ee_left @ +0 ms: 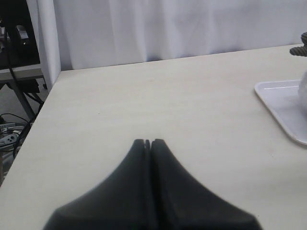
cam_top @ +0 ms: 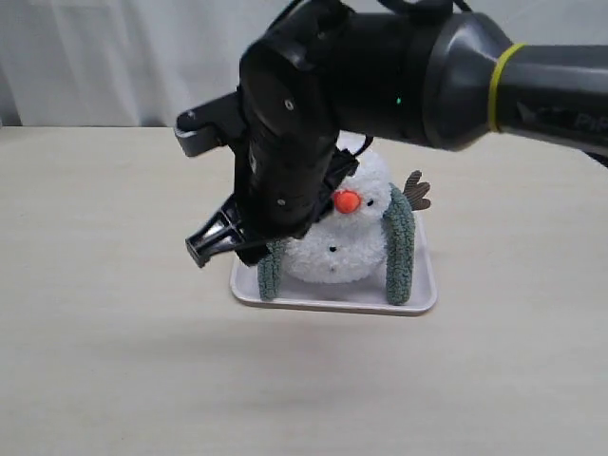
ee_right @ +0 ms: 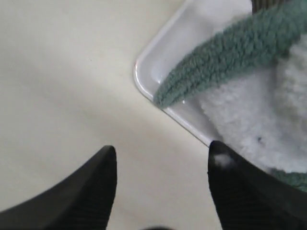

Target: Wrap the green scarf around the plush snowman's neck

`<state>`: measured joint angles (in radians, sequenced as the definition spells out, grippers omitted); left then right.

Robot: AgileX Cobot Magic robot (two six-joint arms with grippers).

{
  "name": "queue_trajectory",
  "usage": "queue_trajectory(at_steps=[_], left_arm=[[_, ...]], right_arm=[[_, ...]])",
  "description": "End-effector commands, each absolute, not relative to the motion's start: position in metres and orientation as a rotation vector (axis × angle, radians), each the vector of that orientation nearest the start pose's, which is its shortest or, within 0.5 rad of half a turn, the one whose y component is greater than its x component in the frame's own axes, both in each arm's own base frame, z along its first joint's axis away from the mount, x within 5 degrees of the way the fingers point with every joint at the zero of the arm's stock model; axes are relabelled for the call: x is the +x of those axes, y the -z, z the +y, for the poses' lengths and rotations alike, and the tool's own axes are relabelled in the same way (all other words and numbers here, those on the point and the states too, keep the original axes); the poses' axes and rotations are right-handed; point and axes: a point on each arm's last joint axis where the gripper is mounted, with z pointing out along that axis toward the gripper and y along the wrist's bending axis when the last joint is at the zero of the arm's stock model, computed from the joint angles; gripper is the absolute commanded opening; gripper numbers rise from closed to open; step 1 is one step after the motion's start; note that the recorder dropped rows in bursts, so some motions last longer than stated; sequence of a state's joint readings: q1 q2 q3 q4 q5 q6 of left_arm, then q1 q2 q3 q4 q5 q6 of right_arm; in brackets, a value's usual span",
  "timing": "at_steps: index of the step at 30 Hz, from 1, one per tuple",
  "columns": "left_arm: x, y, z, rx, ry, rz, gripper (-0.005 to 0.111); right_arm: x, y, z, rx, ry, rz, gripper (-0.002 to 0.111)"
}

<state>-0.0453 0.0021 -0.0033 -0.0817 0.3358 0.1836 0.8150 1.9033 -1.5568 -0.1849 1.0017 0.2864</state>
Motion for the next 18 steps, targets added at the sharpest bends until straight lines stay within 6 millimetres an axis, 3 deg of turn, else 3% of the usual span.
queue_trajectory(at_steps=[1, 7, 13, 18], left_arm=[[0.054, -0.184, -0.005, 0.149, -0.02, 1.799, 0.0], [0.054, -0.184, -0.005, 0.149, -0.02, 1.799, 0.0], [0.054, -0.184, -0.005, 0.149, -0.02, 1.799, 0.0], [0.054, -0.184, -0.005, 0.149, -0.02, 1.799, 0.0]], right_arm=[[0.278, -0.216, 0.276, -0.777, -0.051, 2.679, 0.054], [0.278, -0.194, 0.283, -0.71, -0.256, 2.556, 0.054], [0.284, -0.177, 0.282, -0.657, -0.194, 2.57, 0.068], [0.288, -0.157, 0.283, -0.599, -0.148, 2.607, 0.069]])
